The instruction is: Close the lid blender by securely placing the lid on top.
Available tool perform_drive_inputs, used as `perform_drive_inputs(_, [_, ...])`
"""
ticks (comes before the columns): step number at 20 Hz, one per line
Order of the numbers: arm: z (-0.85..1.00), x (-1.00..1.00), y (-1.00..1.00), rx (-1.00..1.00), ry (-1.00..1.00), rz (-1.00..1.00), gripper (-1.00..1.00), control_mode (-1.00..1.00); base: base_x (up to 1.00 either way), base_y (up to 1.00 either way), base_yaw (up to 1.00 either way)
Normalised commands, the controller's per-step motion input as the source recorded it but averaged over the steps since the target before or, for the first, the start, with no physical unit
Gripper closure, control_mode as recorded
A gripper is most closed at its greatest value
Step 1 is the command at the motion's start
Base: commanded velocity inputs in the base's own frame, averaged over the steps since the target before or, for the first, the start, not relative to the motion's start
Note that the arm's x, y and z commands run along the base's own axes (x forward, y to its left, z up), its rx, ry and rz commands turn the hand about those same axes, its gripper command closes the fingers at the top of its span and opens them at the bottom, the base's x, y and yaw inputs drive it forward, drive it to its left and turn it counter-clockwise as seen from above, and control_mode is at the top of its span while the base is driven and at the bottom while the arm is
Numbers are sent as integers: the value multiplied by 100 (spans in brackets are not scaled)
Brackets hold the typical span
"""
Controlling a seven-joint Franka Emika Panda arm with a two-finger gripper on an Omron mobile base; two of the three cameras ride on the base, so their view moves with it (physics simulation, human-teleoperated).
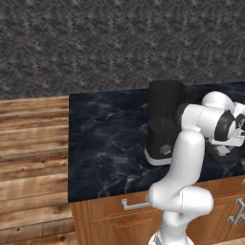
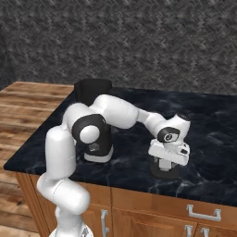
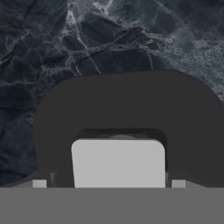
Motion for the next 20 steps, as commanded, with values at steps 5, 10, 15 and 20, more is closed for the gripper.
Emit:
perform_drive_inputs(5, [-40, -2, 0, -10, -1, 0, -100, -100, 0, 0, 0])
perform_drive_inputs(10, [-52, -13, 24, -9, 0, 0, -100, -100, 0, 0, 0])
perform_drive_inputs(15, [-55, -23, 44, -4, 0, 0, 100, -100, 0, 0, 0])
perform_drive_inputs(20, [-6, -8, 26, 0, 0, 0, 100, -100, 0, 0, 0])
